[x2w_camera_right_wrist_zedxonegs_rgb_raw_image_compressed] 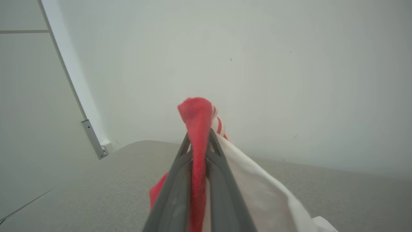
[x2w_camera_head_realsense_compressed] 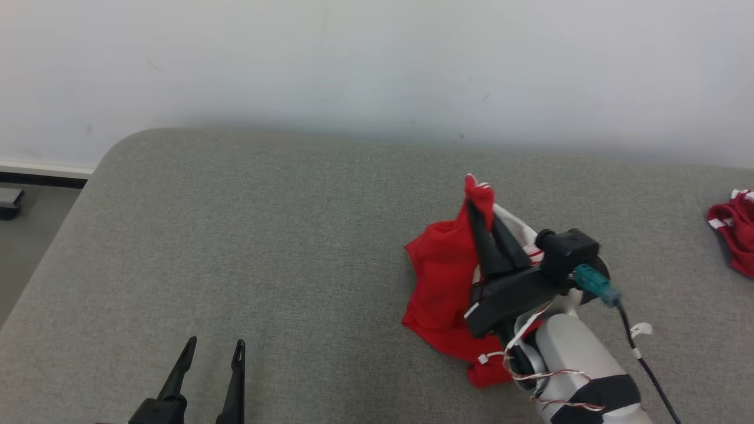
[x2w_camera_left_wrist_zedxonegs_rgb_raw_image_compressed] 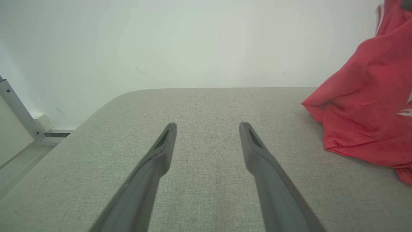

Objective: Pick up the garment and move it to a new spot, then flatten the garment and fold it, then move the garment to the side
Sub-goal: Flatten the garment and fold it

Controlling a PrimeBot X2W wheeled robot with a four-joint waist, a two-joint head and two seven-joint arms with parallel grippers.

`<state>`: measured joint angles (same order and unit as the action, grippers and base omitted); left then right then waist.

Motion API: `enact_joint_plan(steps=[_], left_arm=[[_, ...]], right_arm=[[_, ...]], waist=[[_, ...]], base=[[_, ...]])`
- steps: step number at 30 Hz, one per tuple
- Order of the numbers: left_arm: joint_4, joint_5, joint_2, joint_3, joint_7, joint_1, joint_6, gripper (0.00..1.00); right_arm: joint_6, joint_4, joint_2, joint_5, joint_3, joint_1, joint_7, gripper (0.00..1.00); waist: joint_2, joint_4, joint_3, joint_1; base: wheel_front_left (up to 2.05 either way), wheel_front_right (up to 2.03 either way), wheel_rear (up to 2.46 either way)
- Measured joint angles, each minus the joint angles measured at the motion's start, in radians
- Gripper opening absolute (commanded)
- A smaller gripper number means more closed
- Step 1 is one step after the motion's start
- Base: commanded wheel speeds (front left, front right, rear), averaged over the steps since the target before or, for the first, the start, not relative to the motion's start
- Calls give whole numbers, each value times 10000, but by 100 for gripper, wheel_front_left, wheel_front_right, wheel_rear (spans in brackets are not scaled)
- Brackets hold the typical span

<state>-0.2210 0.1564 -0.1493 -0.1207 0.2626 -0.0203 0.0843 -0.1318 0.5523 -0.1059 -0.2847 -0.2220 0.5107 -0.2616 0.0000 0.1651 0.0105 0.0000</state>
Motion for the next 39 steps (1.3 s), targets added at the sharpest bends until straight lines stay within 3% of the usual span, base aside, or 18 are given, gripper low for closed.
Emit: enact_joint_plan(steps=[5, 10, 12, 17, 23, 30, 39], left_arm=[[-10, -10, 25, 98, 0, -12, 15, 100], [-25, -58, 42, 165, 0, -10, 36, 100], [-38, -59, 44, 194, 0, -8, 38, 100], [-40, -71, 31, 313, 0, 35, 23, 100], [-21, -144, 0, 393, 0, 218, -50, 100], [115, -157, -12, 472, 0, 378, -90, 100], [238, -159, -82, 581, 0, 533, -128, 100]], right_arm=[[0, -180, 332, -100, -1409, -110, 0, 0], [0, 725, 520, -589, -3223, -442, 2, 0], [0, 932, 527, -865, -3576, -525, 2, 100], [0, 458, 537, -1202, -3655, -600, 0, 100], [0, -819, 364, -1254, -2968, -1186, 2, 100], [0, -2627, -82, -750, -1118, -2378, -2, 100], [0, -4067, -75, -115, 1246, -4441, -25, 100]], waist=[[0, 198, 43, 0], [1, 441, 54, 0], [0, 488, 45, 0], [0, 397, -26, 0], [0, 122, -237, 0], [0, -292, -421, 0], [0, -728, -525, 0]], base=[[0, 0, 0], [0, 0, 0], [0, 0, 0], [0, 0, 0], [0, 0, 0], [0, 0, 0], [0, 0, 0]])
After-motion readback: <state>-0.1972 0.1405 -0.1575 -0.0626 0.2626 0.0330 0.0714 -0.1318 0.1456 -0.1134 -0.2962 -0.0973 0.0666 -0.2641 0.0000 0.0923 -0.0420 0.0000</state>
